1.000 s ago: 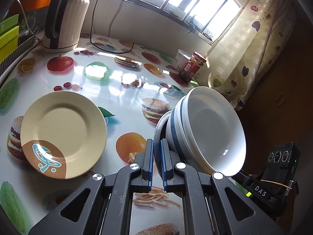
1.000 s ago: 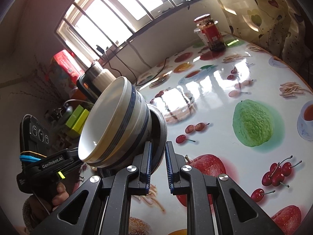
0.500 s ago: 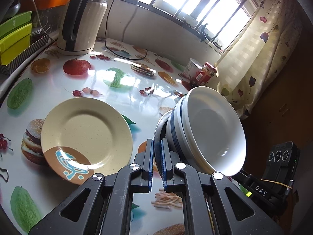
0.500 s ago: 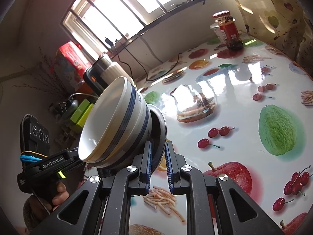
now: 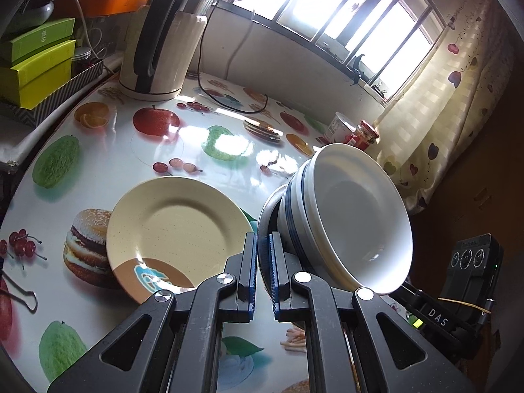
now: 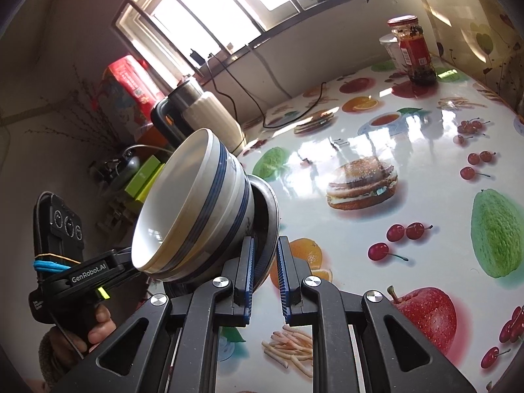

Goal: Organize plates and bowls
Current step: 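Lower the steel bowl onto the beige plate stack with both tools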

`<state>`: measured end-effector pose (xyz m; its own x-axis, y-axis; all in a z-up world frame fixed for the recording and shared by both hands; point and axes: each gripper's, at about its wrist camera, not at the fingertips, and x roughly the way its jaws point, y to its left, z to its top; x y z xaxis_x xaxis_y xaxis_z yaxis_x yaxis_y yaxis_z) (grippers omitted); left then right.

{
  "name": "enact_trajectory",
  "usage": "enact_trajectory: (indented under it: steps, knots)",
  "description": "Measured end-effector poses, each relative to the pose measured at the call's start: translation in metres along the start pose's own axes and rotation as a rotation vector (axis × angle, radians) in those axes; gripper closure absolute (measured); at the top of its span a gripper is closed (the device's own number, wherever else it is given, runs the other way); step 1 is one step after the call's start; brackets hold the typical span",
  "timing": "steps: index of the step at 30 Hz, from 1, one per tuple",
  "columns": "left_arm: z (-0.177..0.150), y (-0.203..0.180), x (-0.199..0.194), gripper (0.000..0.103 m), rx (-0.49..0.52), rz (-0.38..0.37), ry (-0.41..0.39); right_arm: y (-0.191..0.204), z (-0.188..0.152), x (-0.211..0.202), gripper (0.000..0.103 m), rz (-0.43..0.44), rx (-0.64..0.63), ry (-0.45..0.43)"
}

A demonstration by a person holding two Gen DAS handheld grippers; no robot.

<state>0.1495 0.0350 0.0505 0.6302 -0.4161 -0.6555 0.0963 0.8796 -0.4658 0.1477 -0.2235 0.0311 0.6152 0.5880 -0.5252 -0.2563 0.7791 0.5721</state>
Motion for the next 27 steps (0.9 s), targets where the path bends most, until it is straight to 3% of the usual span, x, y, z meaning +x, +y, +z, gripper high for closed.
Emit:
enact_trajectory:
  steps: [27]
  knots:
    - [0.012, 0.061, -0.008, 0.096, -0.069, 0.083, -0.018, 0.035, 0.004, 0.067, 0.089, 0.044, -0.044, 0.088]
